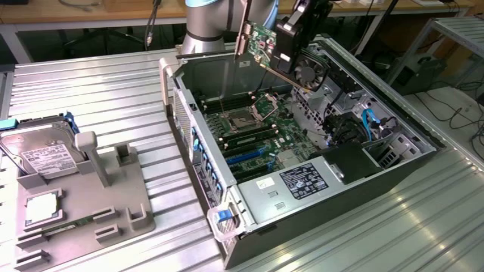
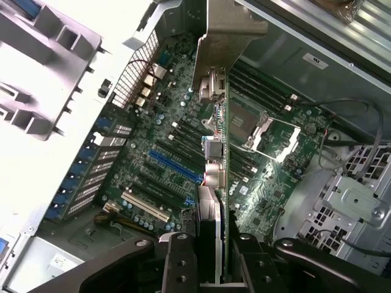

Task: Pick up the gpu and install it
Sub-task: 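Insert the gpu into the slot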

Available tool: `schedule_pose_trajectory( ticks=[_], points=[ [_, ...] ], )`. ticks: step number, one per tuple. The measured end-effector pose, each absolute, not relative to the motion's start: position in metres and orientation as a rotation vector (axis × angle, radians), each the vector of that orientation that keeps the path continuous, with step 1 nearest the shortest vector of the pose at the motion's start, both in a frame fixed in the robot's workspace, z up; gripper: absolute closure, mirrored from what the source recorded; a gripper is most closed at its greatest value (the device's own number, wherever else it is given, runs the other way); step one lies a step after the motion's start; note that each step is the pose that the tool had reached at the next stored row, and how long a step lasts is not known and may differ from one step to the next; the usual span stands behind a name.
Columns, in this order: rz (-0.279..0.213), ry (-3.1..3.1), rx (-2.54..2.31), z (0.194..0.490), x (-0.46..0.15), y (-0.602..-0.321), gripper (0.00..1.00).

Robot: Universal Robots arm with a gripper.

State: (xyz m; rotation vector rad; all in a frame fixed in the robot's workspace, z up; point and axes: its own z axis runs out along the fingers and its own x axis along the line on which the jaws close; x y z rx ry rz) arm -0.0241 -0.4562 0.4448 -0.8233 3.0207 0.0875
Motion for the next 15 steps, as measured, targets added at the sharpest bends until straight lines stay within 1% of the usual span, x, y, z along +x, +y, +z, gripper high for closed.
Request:
schedule_pose_trajectory(
  ticks=[15],
  points=[
    [0.088,2.961,-1.029,0.4449,-0.0241,-0.4562,0.72]
  ],
)
